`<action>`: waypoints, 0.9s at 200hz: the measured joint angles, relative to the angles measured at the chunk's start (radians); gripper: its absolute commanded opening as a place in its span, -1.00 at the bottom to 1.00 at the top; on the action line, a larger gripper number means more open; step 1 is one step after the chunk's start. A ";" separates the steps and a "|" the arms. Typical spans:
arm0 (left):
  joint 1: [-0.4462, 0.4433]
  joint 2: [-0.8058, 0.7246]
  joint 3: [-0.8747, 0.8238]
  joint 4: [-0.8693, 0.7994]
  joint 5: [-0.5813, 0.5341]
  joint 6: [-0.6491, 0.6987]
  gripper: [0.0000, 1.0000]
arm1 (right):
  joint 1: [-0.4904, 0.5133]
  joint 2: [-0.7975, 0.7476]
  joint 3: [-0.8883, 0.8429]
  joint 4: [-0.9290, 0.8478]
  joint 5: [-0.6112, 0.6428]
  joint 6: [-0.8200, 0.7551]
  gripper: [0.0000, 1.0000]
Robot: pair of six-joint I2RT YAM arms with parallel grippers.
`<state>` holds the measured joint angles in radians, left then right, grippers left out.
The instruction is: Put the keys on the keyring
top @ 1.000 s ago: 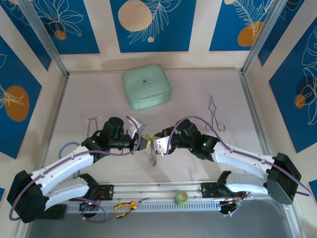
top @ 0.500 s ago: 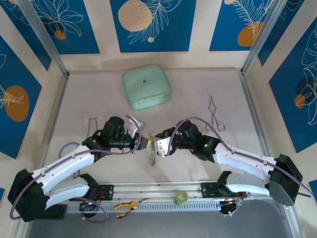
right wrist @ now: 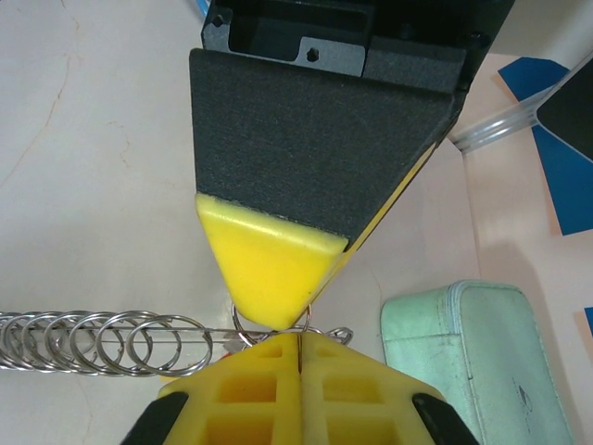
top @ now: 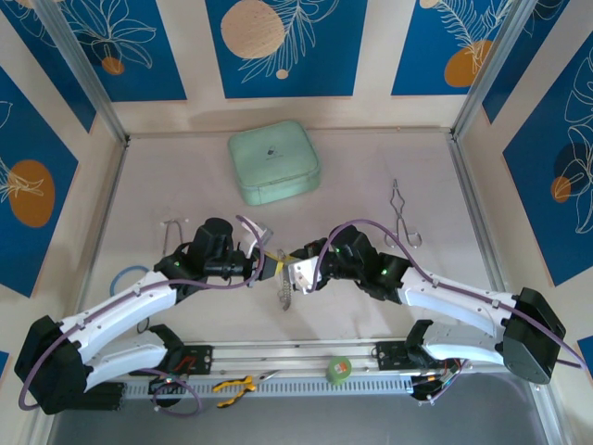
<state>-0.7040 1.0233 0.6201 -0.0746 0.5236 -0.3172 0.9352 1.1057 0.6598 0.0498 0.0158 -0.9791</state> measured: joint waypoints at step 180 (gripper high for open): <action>0.001 0.000 0.000 0.003 0.005 -0.008 -1.00 | 0.000 0.019 0.018 -0.037 -0.005 0.002 -1.00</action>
<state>-0.7029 1.0233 0.6201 -0.0719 0.5285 -0.3252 0.9348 1.1244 0.6773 0.0128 0.0109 -0.9771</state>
